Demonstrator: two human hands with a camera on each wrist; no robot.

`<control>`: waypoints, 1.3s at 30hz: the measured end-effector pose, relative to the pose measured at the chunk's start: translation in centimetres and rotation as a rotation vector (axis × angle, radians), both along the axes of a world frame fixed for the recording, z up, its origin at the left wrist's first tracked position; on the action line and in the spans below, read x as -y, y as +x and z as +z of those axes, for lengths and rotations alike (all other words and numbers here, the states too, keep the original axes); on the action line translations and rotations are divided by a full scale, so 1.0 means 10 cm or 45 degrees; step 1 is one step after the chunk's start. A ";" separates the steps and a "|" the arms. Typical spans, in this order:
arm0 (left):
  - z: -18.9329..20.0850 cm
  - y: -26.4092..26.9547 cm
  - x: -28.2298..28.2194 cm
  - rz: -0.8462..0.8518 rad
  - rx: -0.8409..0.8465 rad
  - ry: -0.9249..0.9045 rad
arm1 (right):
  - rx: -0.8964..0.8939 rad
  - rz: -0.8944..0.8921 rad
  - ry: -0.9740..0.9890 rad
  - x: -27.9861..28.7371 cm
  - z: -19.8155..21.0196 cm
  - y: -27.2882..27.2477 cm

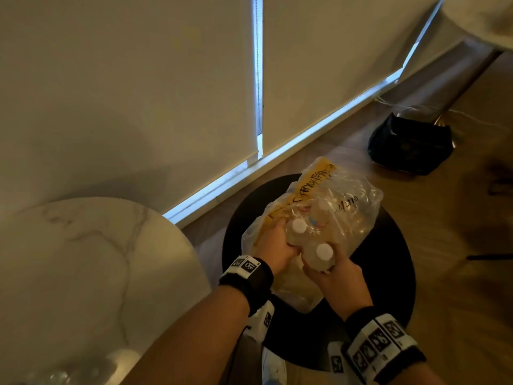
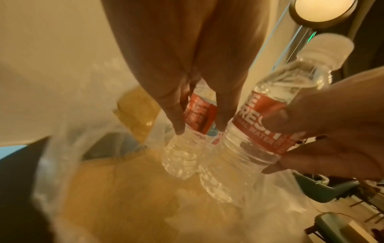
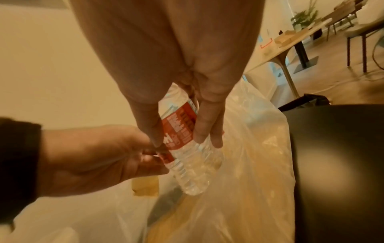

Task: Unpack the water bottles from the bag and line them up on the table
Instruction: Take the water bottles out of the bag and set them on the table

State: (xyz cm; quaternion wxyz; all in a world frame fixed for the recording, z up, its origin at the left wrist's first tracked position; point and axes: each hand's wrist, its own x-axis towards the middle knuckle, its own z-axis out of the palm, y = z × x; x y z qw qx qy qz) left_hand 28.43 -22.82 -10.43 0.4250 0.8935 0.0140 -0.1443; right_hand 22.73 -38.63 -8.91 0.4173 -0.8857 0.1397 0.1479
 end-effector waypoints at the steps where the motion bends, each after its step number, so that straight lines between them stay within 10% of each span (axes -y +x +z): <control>1: 0.08 -0.13 -0.07 0.002 -0.027 -0.027 | 0.018 0.036 0.018 0.00 0.11 -0.08; 9: 0.62 -1.93 -0.98 0.188 -0.053 -0.356 | 0.137 0.529 0.077 -0.60 0.92 -1.14; 21: 0.62 -4.70 -2.55 0.934 -0.041 -0.341 | -0.146 0.755 0.167 -2.69 0.44 -3.20; 32: 0.45 -4.98 -3.06 1.149 0.033 -0.276 | -0.130 0.765 0.111 -3.42 0.40 -3.47; 39: 0.20 -5.14 -2.78 1.073 -0.508 0.081 | -0.215 0.826 -0.122 -2.84 0.32 -3.15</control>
